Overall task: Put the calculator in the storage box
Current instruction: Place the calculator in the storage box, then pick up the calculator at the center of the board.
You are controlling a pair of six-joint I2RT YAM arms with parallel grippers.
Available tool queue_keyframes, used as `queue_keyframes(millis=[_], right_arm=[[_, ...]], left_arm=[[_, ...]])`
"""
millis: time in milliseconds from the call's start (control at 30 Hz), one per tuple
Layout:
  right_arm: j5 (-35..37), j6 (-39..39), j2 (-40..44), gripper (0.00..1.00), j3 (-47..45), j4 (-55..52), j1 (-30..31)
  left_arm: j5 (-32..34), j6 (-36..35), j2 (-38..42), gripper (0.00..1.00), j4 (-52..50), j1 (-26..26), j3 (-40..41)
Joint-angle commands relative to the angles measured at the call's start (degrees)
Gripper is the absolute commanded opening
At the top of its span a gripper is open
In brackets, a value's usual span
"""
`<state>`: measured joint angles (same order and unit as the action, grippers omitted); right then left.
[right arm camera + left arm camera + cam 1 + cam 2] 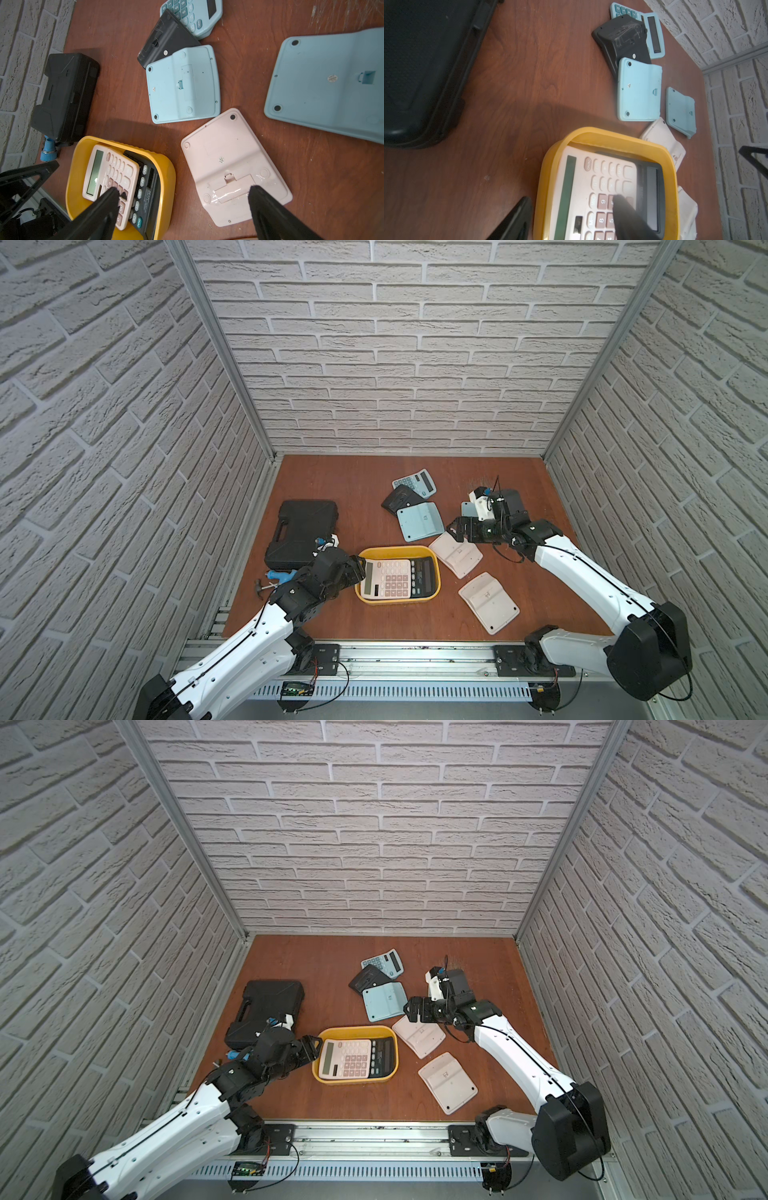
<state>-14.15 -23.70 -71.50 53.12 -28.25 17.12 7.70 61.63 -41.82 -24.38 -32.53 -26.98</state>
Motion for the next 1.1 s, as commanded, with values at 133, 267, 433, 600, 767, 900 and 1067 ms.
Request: queue_keyframes(millis=[133,267,433,600,767,900,1067], right_arm=[[-3.84,-0.30,-0.24,0.99,-3.40,0.87,-6.19],[-5.62,-0.11,-0.53,0.97,-5.32,1.46,-10.70],[-8.97,-0.20,-1.10,0.92,-7.67,3.55,-16.95],[-14.94,-1.85,-2.36,0.88,-8.80,8.04,-20.52],[-25.64,-8.10,-5.23,0.84,-9.78,19.97,-20.05],[-26.19,-8.90,-9.56,0.82,-6.77,21.81,-18.18],[-27.12,-8.77,-17.88,0.81,-0.29,21.73,-14.63]], left_arm=[[2.09,-7.59,-8.16,0.96,-7.60,0.45,-11.59],[-0.47,-11.46,-15.53,0.98,-7.87,0.37,-17.42],[-1.30,-16.80,-25.19,0.98,-9.62,-0.15,-25.70],[-4.68,-20.57,-33.99,0.98,-8.53,0.65,-32.60],[-15.76,-21.42,-42.00,0.98,-3.61,5.96,-35.97],[-24.91,-20.76,-48.29,0.98,2.49,9.85,-37.68],[-32.30,-17.85,-56.01,0.98,8.30,12.14,-39.72]])
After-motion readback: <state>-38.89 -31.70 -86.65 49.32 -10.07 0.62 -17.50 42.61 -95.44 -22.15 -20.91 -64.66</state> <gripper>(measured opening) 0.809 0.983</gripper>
